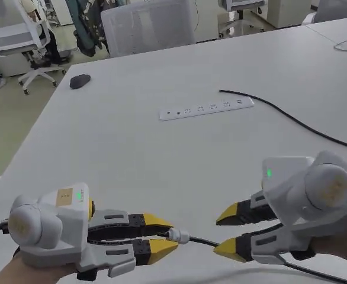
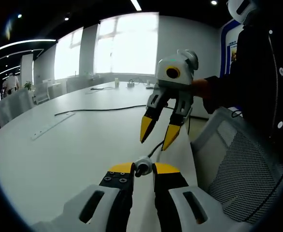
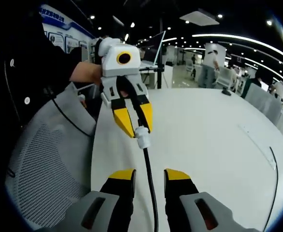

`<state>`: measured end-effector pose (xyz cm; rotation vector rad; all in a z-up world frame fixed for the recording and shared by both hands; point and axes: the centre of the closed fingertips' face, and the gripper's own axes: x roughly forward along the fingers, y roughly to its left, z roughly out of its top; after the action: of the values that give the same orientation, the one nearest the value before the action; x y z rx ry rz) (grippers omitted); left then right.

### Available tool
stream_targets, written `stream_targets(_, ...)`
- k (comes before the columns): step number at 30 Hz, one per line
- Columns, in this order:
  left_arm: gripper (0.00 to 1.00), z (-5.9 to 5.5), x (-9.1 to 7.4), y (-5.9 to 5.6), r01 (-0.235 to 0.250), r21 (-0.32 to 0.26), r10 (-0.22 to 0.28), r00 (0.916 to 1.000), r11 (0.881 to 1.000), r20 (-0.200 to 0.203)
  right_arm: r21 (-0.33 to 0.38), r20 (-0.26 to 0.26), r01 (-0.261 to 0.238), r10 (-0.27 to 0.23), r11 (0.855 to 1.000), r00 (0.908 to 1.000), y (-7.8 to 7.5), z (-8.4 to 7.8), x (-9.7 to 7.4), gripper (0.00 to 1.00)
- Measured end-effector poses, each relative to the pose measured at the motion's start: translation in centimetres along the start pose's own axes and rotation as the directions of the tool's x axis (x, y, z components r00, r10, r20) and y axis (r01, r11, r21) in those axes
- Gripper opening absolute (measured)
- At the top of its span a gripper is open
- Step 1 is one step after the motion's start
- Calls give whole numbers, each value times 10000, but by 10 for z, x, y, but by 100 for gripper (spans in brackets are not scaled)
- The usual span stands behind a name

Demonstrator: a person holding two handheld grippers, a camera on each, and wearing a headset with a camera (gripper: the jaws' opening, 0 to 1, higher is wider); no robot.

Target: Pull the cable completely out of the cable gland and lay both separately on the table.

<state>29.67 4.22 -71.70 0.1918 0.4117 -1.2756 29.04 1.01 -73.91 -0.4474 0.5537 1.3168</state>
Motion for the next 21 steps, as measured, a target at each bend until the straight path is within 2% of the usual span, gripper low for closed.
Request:
stream_targets(1,15,1,0,-1,0,3,0,10000,10000,17,-86,-139,-50,49,10000,9999,1,-1,4,18)
stream_targets(2,15,1,0,0,-14,15,14,10000,10000,30,-190,-110,45,-47,9998,9999,0,0,8,18)
stream_targets(5,15,1,0,-1,2,-8,-2,10000,10000,46,-322,-40,-101,100,9994,9999,2,6,20,16)
stream_targets(9,15,1,0,-1,-12,-24,12,10000,10000,78,-595,64,-107,111,9982,9999,1,11,26,0)
stream_targets(13,15,1,-2,0,-27,-34,27,10000,10000,85,-795,-34,-353,352,9962,9994,4,10,27,0)
stream_targets(21,15,1,-10,-1,-75,56,74,9999,10000,130,-1346,-245,-423,393,9900,9989,5,10,24,0)
